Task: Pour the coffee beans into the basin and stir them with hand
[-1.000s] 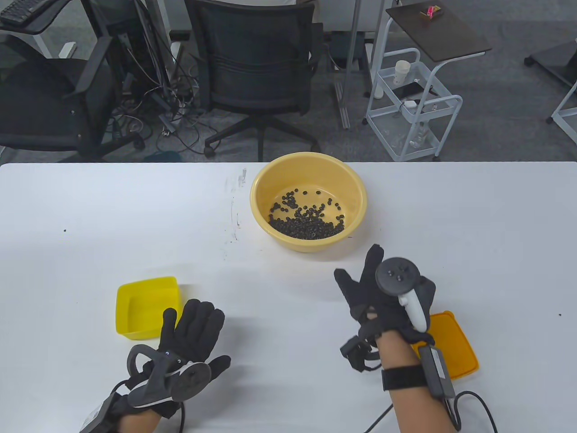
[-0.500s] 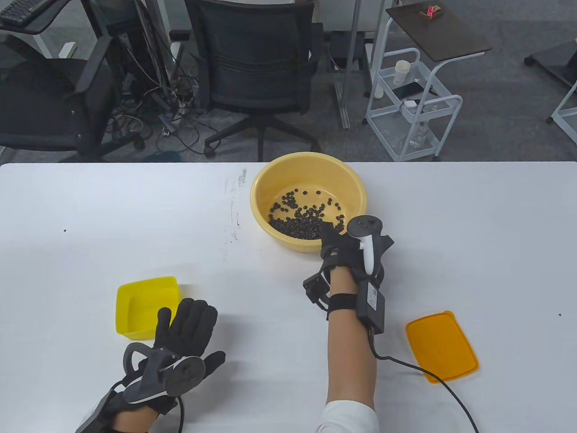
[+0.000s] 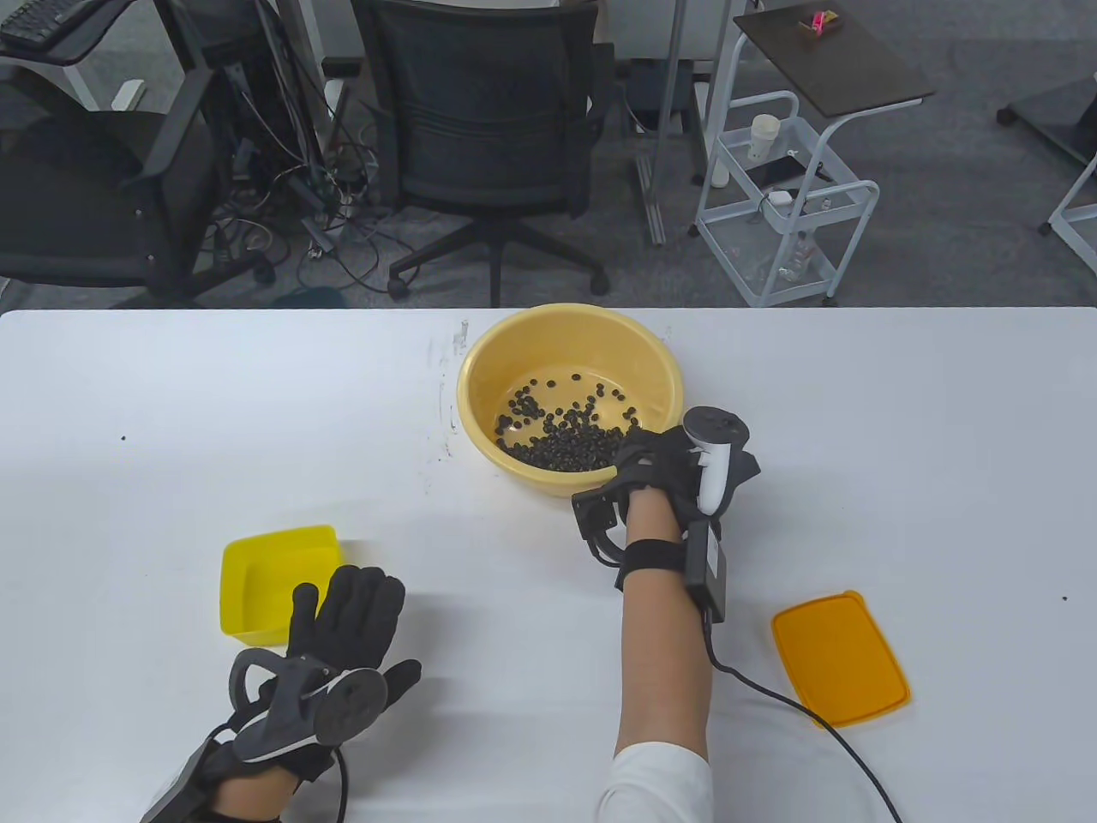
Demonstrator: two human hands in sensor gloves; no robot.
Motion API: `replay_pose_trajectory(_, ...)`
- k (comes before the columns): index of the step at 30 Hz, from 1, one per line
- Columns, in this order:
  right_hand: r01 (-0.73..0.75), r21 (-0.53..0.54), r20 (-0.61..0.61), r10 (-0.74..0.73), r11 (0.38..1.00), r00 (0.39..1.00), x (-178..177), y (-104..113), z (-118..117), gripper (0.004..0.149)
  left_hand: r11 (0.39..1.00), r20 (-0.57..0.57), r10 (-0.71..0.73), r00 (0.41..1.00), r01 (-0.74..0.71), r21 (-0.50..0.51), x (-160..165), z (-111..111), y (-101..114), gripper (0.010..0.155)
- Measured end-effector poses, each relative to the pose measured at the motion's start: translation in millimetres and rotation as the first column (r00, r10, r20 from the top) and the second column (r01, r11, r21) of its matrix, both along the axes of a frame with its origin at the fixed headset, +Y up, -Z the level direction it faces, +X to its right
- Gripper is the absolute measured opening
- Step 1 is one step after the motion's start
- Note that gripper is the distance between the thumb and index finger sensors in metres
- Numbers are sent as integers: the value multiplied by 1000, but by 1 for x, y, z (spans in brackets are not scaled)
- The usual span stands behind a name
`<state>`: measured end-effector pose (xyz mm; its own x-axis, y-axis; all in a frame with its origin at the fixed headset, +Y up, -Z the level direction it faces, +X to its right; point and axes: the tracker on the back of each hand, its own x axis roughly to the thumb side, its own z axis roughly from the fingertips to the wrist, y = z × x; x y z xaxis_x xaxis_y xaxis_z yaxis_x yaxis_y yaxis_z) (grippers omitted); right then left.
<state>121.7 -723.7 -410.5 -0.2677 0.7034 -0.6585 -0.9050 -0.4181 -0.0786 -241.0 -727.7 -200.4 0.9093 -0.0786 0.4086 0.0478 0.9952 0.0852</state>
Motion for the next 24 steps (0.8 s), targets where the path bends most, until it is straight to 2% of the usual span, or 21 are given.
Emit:
replay_pose_trajectory(5,-107,128,-134,125,986,983,15,26,31,70,1000,-4,5,1000,-5,11,-3,1,2,83)
replay_pose_trajectory(10,-105,200,-241,153,974,959,31,41,93,66,1000,-25,3,1000,-3,-2,-6,-1,2,82)
replay_pose_trajectory(13,-98,209,-278,155,973,948,38,39,132,66,1000,-48,-2,999,2,-5,-9,-3,3,81)
replay_pose_trajectory(16,-105,209,-309,167,972,936,40,28,161,66,1000,-57,1,998,-1,-13,-11,-4,2,80)
replay_pose_trajectory(19,-111,207,-354,181,972,918,38,16,178,66,1000,-66,-13,998,12,-13,-12,-4,2,80)
replay_pose_trajectory(24,-110,220,-393,191,969,899,29,-2,190,66,1000,-81,-3,997,2,-7,-14,-3,5,80)
